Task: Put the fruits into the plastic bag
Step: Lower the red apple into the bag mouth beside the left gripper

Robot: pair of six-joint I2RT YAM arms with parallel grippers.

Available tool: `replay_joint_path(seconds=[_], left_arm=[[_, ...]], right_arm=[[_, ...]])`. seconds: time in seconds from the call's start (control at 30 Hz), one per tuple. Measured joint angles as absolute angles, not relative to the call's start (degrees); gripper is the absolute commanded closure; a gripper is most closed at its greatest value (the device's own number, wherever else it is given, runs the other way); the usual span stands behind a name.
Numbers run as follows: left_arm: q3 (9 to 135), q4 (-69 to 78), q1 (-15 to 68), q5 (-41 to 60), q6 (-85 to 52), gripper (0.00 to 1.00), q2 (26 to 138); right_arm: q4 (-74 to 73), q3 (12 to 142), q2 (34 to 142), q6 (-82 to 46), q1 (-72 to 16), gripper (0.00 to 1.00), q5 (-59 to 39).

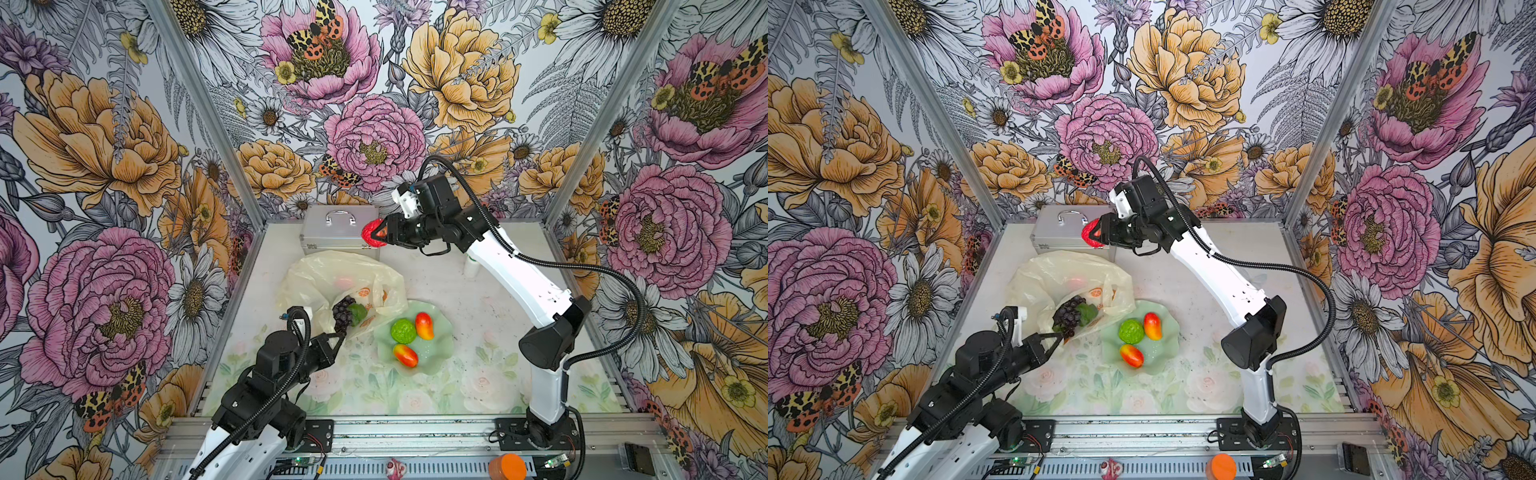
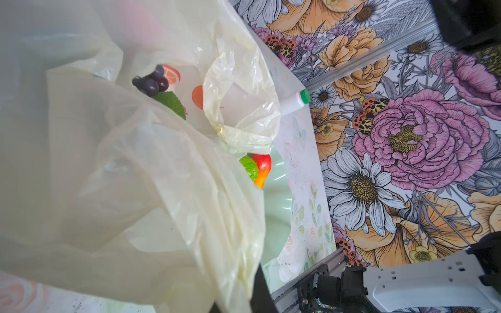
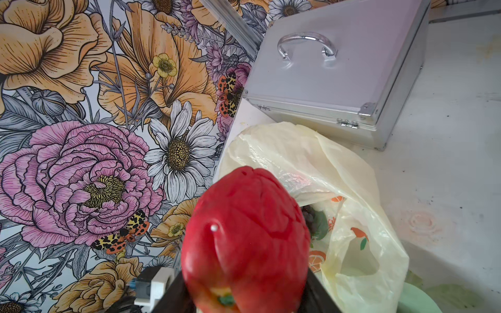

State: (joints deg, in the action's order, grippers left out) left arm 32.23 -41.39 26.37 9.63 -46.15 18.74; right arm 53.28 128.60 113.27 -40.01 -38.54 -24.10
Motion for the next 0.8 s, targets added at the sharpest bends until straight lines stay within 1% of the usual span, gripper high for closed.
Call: replay_joint_path(seconds=[0.13, 0.27, 0.57, 0.8], left_arm=[[38.94, -41.3, 24.16, 10.83, -44.49, 1.0, 21.67], [43.13, -40.95, 23.07, 12.34, -42.57, 1.0, 24.67], [44.23, -40.97, 20.1, 15.18, -39.9, 1.0, 27.77], [45.91, -41.08, 15.51, 18.46, -38.39, 1.0, 29.5]], right_arm=[[53.3, 129.1, 115.74, -39.83, -39.16, 0.61, -24.91], [53.32, 129.6, 117.84, -39.44, -40.05, 0.61, -25.63], [53.28, 130.98, 121.05, -38.48, -43.33, 0.61, -28.29], [52.86, 125.27, 121.05, -36.95, -46.81, 0.61, -32.32]])
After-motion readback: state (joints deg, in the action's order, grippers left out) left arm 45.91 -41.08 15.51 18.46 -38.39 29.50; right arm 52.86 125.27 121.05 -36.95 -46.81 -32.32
